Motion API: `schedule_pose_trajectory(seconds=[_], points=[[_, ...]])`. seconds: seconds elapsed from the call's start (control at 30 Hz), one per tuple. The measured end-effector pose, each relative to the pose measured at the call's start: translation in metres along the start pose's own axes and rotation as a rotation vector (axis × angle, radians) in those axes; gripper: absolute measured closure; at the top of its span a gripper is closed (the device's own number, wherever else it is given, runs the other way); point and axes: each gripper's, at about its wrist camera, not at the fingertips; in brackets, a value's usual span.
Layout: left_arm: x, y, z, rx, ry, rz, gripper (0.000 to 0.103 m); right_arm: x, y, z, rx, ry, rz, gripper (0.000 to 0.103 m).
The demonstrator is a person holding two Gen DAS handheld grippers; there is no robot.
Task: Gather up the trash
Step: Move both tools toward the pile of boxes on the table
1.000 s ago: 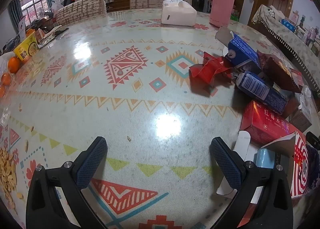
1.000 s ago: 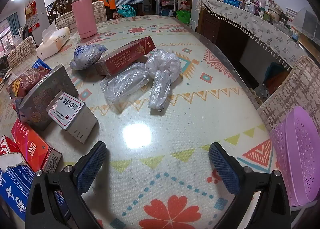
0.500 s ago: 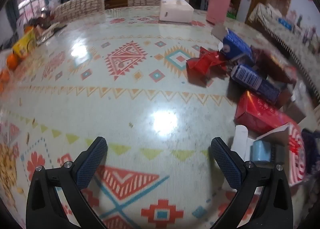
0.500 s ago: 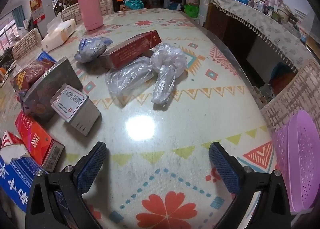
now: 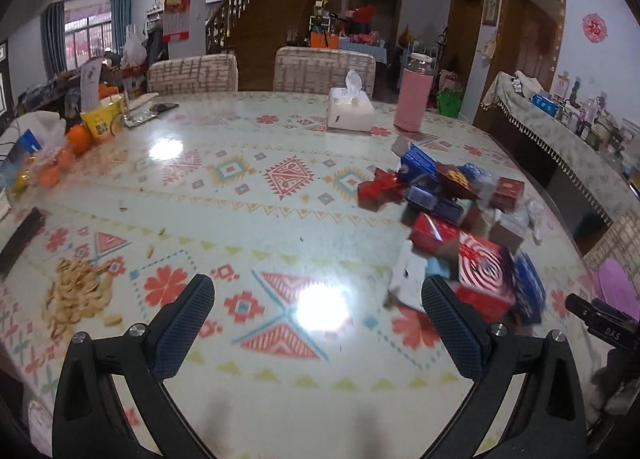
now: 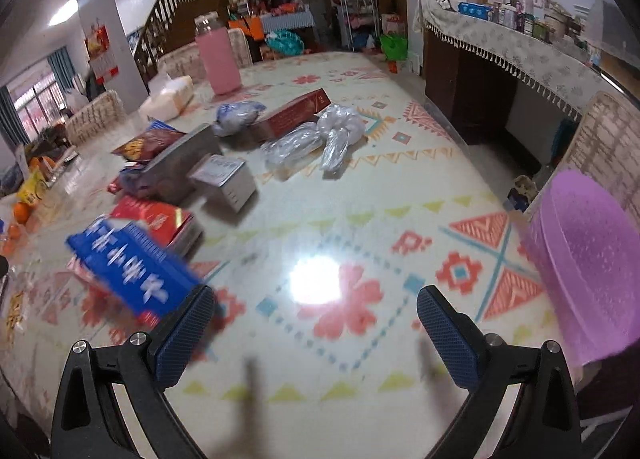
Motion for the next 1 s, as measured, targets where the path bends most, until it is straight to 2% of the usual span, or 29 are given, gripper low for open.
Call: schedule_pose_trajectory(seconds=[0.2,0.4,0.6,1.0], points=[[-0.004,-0.017,-0.035,-0.048,0.004,-0.002,0.000,0.010,-0.029,-0.026,-0.086,0.051,0.018,0.000],[-0.023,-0.031,-0.057,-0.100,0.030,0.058,0.000,0.026,-0.045,-0.053,-0.144,0.019,-0.040,0.000],[-0.038,-0.046,-0.063,-0.081,0.011,0.109,0.000,0.032,-0.055,-0.070,-0.177,0.007,-0.067,0.000],[-0.041,-0.056,-0.062,-0.064,0.058,0.146,0.000,0.036,-0.069,-0.079,-0.186,0.006,-0.100,0.000]])
Point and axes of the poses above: each gripper's, at about its wrist camera, not at the fingertips, and z roughly the way its jaws point, x to its left, y to its top, and after that the axes turned 11 degrees about y, right-handed
